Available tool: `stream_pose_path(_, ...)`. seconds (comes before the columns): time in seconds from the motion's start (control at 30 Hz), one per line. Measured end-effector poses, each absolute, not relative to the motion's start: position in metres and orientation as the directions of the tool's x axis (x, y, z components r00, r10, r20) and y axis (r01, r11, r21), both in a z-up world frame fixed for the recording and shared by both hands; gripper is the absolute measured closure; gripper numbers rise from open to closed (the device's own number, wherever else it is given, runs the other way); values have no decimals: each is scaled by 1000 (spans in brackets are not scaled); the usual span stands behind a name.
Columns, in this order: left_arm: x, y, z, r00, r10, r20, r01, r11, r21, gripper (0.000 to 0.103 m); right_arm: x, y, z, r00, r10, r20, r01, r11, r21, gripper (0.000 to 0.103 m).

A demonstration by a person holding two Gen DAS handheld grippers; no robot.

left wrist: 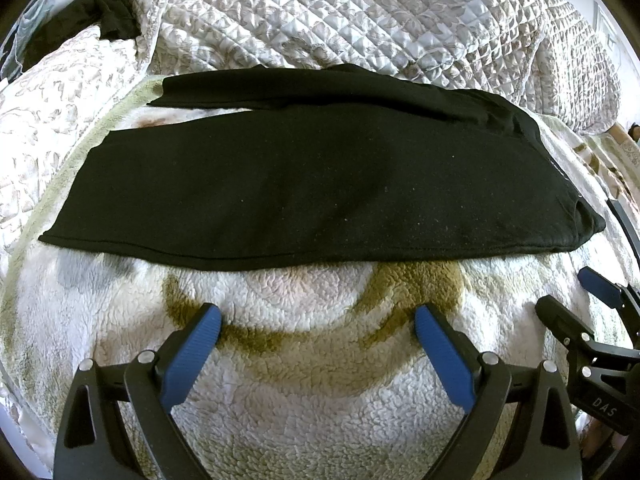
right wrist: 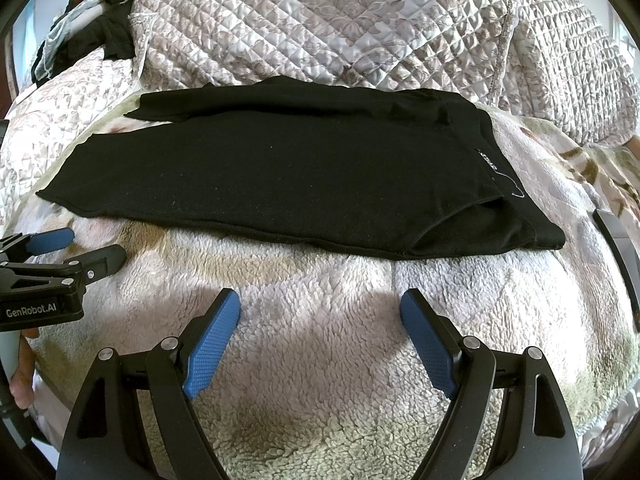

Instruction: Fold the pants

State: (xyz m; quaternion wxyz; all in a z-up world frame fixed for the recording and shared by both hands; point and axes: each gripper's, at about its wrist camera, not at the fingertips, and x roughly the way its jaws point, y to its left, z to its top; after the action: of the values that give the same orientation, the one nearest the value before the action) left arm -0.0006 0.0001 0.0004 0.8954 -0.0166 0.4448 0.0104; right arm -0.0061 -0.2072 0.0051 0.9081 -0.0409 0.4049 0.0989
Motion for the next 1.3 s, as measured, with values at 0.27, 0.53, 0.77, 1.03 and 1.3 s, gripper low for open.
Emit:
stream_pose_path(0.27,-1,0,0,604,4,-797,-33,999,-20,4,-6,-207,5,654,147,-742,-213,977,6,21)
stream_pose_path(0.53,0,-1,0,604,5,-797,-33,999,-19,4,-2,-208,5,650,151,-745,-219,976,7,21)
stream_pose_path(0.77,-1,0,1,603,-1,-797,-26,999,-21,4,-3,-208,5,637,157,-755,-227,974,11,21)
stream_pose_path(1.03,-2,-1,0,606,-6,-795,-20,1000,-22,4,-3,-209,4,631,168,-757,-236,972,18,21)
stream_pose_path(1.3,-2,-1,0,608,-17,-794,-12,999,-30,4,-3,-213,8,619,199,-759,-228,971,69,21)
